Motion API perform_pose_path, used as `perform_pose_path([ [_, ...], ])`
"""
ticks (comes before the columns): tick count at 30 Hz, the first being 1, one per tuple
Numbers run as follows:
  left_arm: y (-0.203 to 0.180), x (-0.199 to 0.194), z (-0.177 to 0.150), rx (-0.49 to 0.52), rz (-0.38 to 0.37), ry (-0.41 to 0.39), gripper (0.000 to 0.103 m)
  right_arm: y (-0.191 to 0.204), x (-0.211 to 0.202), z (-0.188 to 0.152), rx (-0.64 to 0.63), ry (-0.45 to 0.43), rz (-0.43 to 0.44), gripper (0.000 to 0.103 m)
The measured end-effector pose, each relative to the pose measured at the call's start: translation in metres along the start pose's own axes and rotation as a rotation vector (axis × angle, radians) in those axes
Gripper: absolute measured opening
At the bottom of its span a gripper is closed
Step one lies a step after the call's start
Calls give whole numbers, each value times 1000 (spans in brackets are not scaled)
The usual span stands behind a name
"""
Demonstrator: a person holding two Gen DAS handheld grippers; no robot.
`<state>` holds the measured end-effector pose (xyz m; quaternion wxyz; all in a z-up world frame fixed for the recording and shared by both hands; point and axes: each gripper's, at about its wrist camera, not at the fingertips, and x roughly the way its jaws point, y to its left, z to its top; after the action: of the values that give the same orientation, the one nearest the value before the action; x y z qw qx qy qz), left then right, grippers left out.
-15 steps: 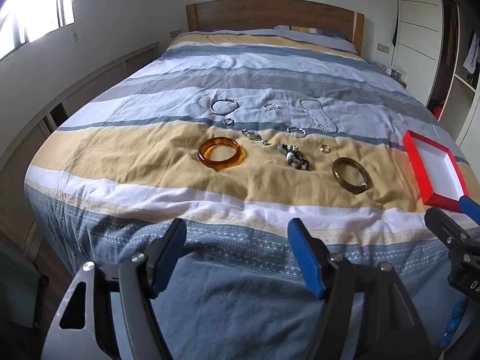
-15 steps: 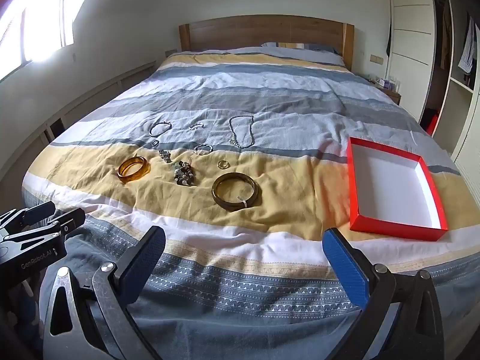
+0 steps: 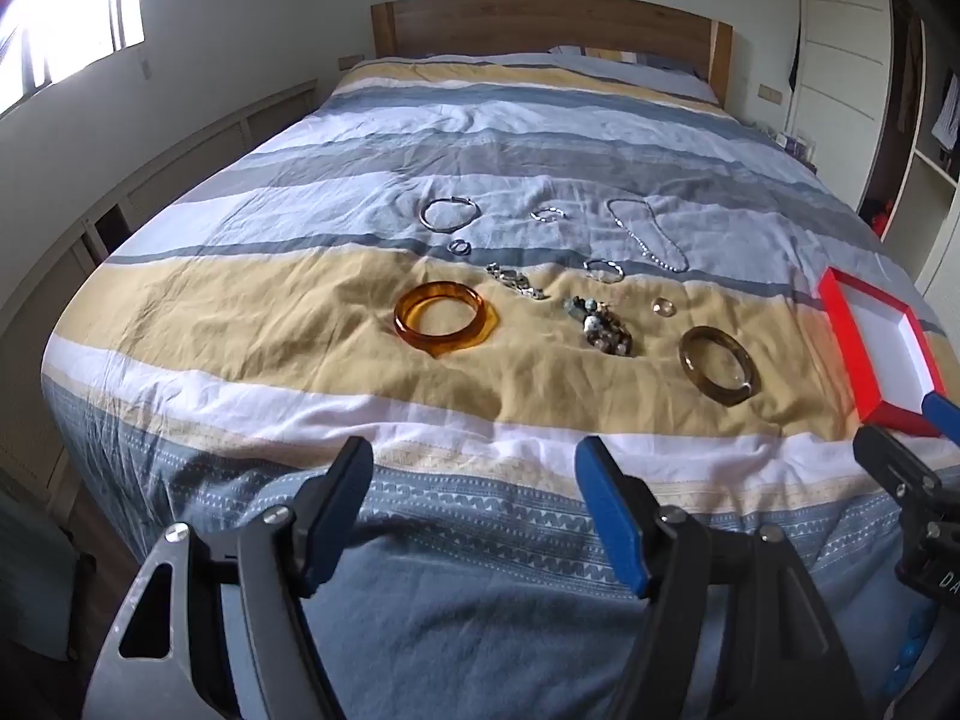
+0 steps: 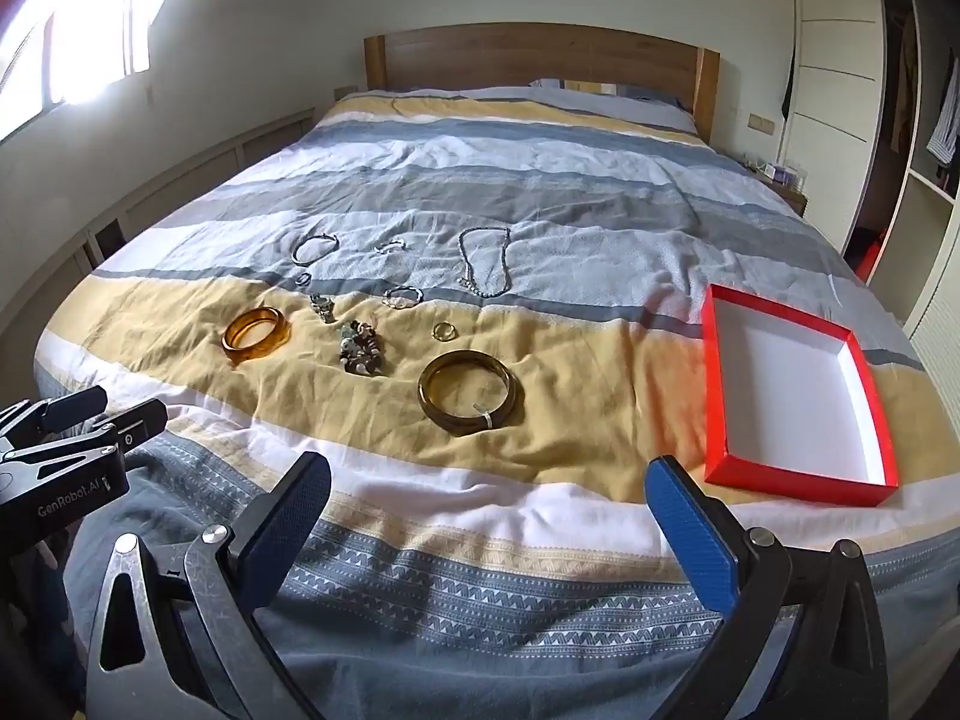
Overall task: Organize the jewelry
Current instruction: 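Move both grippers toward the amber and dark brown bangles on the duvet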
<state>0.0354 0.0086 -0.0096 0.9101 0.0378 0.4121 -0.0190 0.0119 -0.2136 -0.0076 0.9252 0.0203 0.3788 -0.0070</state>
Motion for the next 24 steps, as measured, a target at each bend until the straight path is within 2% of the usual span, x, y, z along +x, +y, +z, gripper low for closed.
perform_pose_path([
  [11,-1,15,5,14,4,44,68,-3,18,11,5,34,26,102],
  [18,13,25,4,-5,47,58,68,-10,27,12,26,40,27,102],
  [22,19,32,5,-19,56,64,68,-13,38,10,32,64,36,99],
  [24,20,35,5,-22,58,71,68,-14,42,10,33,76,42,94],
])
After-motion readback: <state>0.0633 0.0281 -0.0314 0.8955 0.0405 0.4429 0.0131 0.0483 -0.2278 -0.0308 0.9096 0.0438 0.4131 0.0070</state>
